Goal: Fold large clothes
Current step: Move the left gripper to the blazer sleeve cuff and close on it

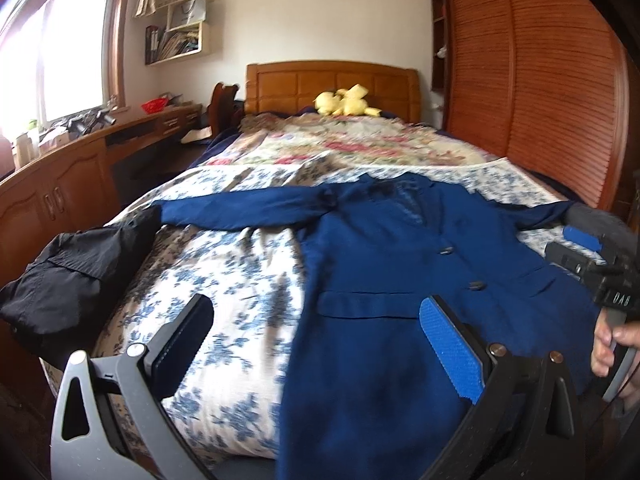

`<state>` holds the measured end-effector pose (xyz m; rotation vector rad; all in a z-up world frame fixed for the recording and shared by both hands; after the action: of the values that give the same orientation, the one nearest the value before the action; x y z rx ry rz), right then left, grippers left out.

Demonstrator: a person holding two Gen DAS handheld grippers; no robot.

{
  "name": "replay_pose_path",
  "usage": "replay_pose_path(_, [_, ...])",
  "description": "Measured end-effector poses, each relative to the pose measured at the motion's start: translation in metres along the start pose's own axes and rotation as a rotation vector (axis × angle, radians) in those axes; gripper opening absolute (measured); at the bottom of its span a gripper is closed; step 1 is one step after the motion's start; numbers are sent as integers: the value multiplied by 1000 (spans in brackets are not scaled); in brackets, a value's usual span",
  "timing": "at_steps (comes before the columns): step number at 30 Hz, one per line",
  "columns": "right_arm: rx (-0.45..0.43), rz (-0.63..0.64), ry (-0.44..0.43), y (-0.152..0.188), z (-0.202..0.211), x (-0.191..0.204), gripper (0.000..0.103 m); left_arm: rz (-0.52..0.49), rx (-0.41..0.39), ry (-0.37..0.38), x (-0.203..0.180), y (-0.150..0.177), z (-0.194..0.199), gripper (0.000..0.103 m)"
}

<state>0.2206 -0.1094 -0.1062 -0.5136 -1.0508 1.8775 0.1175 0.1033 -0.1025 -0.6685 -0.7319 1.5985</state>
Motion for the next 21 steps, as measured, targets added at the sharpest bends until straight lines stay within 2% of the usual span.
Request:
replay_pose_path(9, [52, 51, -100, -35, -94, 16, 103, 61, 60, -75, 48, -6, -49, 103])
replay_pose_path(11, [57, 71, -93, -37, -120, 19, 103, 66, 81, -92, 55, -9, -64, 103])
replay_pose_path(14, [126, 71, -112, -26, -158, 20, 103, 75, 111, -96, 61, -13, -82, 103])
replay_pose_path(17, [174, 53, -140, -14, -174, 15, 103, 67, 127, -101, 66, -20, -100, 103])
replay_pose_path(19, [162, 29, -151, -14, -172, 10, 103, 79, 148, -87, 70, -25, -113, 103])
replay_pose_path(21, [155, 27, -162, -13, -168, 9, 103, 68, 202, -68, 73, -31, -131, 103])
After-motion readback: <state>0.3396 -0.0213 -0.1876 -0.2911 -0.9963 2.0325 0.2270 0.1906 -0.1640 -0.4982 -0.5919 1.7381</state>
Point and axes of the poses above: each gripper's, at about its wrist camera, not at the fingertips, and z roughly against the way its jaws point, x to its left, y to its underside, the point moved 2 cm from there along -z, roughly the way its jaws point, and after that the axes turned 8 degrees about x, right-handed, at the moved point
